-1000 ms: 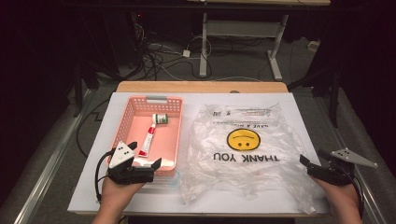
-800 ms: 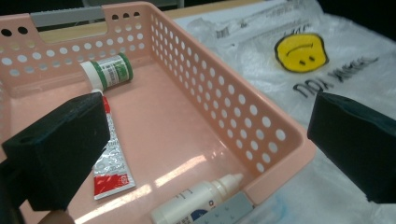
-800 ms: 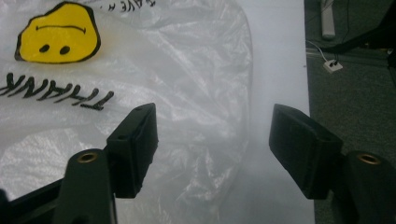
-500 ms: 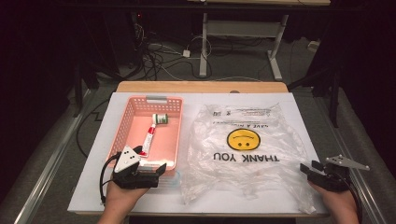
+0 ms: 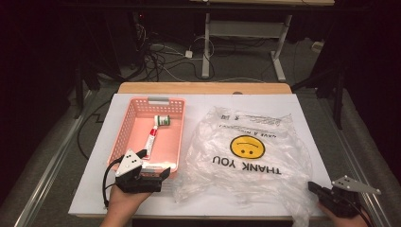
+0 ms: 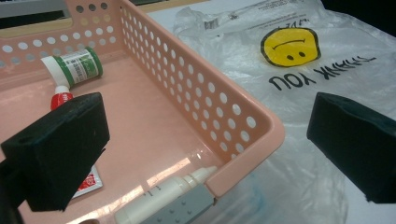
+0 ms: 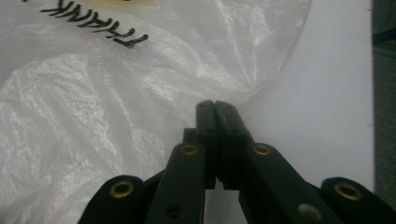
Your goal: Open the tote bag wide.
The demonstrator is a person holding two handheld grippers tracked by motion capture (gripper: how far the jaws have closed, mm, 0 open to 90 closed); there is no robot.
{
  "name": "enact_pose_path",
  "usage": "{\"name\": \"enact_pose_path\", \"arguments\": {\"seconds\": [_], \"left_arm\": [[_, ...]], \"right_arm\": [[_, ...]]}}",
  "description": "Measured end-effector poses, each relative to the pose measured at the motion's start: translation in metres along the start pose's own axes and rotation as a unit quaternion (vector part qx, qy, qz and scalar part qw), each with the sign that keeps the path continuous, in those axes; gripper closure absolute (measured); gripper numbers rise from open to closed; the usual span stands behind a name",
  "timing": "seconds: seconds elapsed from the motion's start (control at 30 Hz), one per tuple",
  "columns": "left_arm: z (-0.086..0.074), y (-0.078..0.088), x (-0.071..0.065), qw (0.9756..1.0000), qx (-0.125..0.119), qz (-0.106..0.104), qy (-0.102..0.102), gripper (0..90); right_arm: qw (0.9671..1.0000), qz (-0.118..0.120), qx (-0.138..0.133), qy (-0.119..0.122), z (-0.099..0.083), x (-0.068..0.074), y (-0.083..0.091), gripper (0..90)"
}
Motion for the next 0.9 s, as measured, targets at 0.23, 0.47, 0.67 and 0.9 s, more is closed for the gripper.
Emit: {"name": "enact_pose_path", "arguments": {"seconds": [0.23,0.47,0.67,0.9], "left_arm": [[0.005,0.001,-0.016,0.9998,-0.001,-0.007,-0.018,1.5],[0.007,-0.003,-0.028,0.9996,0.001,-0.015,-0.026,2.3],[0.007,-0.002,-0.025,0.9997,-0.003,-0.01,-0.023,2.3],[0.005,-0.002,-0.023,0.9996,-0.001,-0.005,-0.029,2.2]], "right_arm": [[0.9982,0.024,-0.055,-0.009,0.021,0.005,0.021,60.2],[0.9962,0.01,-0.086,-0.003,0.075,-0.01,0.007,54.3],[0.9959,-0.001,-0.09,-0.005,0.129,-0.03,-0.026,52.7],[0.9962,0.004,-0.086,-0.013,0.193,-0.042,-0.057,35.5]]}}
Point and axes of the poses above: each handheld gripper's, and its own axes: y roughly backward along the jaws, z roughly out of its top, x roughly to its left, the point moved 6 cm from there along -y, roughly forward along the jaws, and after that the axes turned 11 degrees about x, right-handed, at the moved point
